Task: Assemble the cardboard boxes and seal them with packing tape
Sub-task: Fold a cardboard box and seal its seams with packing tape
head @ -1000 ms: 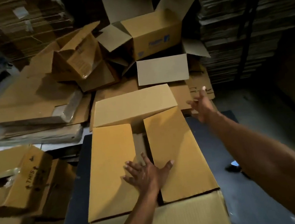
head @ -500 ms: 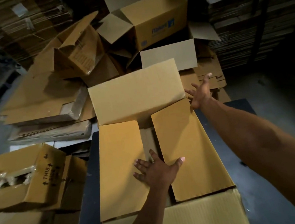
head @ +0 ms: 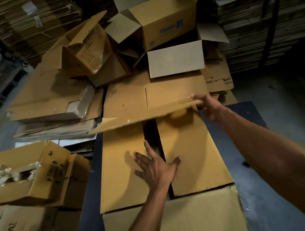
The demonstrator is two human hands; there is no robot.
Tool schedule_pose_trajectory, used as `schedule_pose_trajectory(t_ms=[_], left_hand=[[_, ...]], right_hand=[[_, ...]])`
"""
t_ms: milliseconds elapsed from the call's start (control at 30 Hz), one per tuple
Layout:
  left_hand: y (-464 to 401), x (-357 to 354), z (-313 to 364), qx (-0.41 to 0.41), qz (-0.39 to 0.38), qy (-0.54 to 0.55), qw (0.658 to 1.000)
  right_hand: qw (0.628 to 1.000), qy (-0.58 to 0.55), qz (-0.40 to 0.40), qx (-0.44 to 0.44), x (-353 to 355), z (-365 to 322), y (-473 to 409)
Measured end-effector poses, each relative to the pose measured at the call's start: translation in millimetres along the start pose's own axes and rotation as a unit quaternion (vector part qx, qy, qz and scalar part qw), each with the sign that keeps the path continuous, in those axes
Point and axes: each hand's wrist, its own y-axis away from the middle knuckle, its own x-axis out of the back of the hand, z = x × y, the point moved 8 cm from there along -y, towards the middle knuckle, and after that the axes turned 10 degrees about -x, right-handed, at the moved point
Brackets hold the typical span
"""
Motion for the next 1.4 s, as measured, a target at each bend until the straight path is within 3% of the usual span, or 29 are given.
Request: schedule_pose_trajectory(t_ms=[133,300,367,433,567,667,767,833,967,1167,1267,1400], left_hand=[[16.0,22.4,6.9,-0.079,0.121,0.032,0.989],[8.3,8.7,-4.1,-0.094,-0.037,-0.103,0.99],[10.7,6.5,-8.7,-0.096,-0.084,-0.1,0.987],[25.1,10.1,-9.2,-0.112,-0.087,-0.074,0.987],[84.1,12.9,-3.3,-0.18,-0.053,-0.041,0.981],[131.9,2.8,0.4,-0.217,-0.027,-0.012,0.976],[167.1,-12.6,1.6,-0.246,-0.004,-0.012,0.969],[182.7,-28.6,2.6,-0.267,0.001,-0.05,0.962],[202.4,-60.2,4.0,-0.265,-0.066,-0.191,0.943],[244.7,-44.5,25.1,-0.265,-0.25,-0.177,0.914],[254.6,1.5,42.8,-0.291,-0.228,-0.182,0.911],[241.7,73.3,76.7,-0.348,-0.113,-0.186,0.912]], right_hand=[[0.982,0.171,0.082,0.002,15.7,14.9,14.9],[0.917,0.329,0.212,0.079,15.6,25.6,72.4],[0.871,0.426,0.209,0.13,3.2,38.3,100.4],[0.854,0.459,0.182,0.166,-4.8,62.3,139.0],[0.902,0.363,0.18,0.146,25.2,142.5,213.5],[0.946,0.263,0.188,0.029,59.8,219.1,250.6],[0.966,0.205,0.106,-0.12,64.5,280.9,282.0],[0.966,0.188,0.076,-0.16,67.6,298.9,289.9],[0.965,0.205,0.083,-0.143,72.3,294.8,296.0],[0.994,0.071,0.026,-0.081,54.8,257.1,324.8],[0.999,0.007,-0.007,-0.04,42.1,230.9,337.8],[0.999,-0.04,-0.023,0.015,25.9,191.9,341.2]])
